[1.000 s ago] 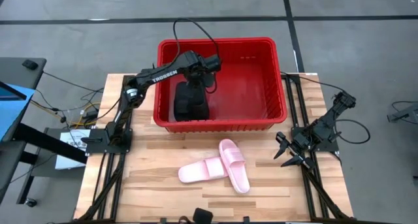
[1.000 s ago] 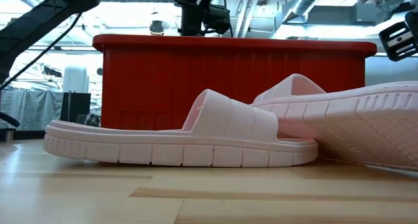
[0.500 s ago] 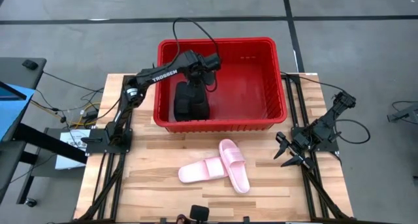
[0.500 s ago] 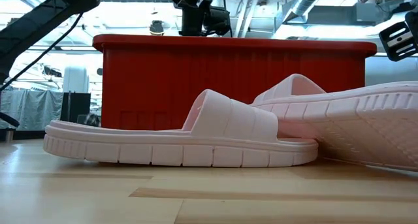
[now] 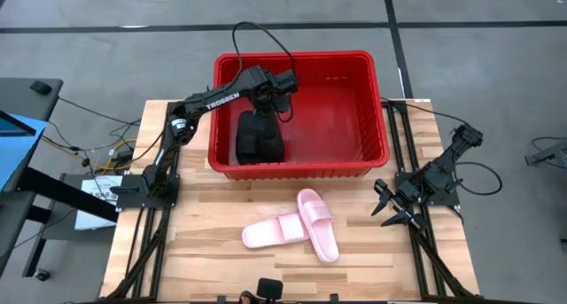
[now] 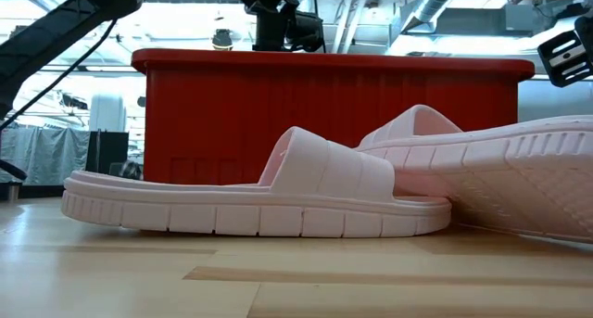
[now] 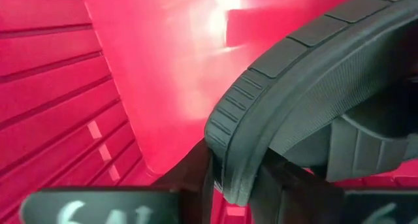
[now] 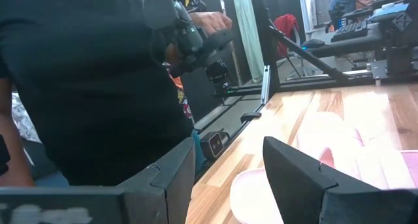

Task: Pick and place slides into bin
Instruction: Put the black slide into the red container

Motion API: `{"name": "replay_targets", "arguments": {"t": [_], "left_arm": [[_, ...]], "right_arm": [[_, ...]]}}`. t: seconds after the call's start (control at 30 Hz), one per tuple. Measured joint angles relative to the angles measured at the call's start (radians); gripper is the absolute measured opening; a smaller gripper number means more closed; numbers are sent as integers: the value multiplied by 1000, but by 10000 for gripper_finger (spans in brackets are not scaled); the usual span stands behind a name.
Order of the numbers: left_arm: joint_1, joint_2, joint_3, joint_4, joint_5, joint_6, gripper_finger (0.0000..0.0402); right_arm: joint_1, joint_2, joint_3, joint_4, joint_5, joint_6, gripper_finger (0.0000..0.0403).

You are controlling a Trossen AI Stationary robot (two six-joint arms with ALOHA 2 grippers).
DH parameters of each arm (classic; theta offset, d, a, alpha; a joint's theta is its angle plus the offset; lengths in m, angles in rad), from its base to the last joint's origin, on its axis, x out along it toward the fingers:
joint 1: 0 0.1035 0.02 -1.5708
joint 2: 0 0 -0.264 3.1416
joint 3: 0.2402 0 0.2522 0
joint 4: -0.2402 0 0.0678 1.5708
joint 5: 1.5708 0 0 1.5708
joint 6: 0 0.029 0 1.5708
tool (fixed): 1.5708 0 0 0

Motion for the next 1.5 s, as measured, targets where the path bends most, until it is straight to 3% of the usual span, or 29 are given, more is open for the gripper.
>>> {"name": "replay_targets", "arguments": {"t": [0.43,1.5], "left_arm": [[-1,0,0,10,0,-47,127],[0,0,0,42,-5,-111,128]], "right_arm": [[0,0,0,0,0,0,173],[0,0,0,0,0,0,173]]}}
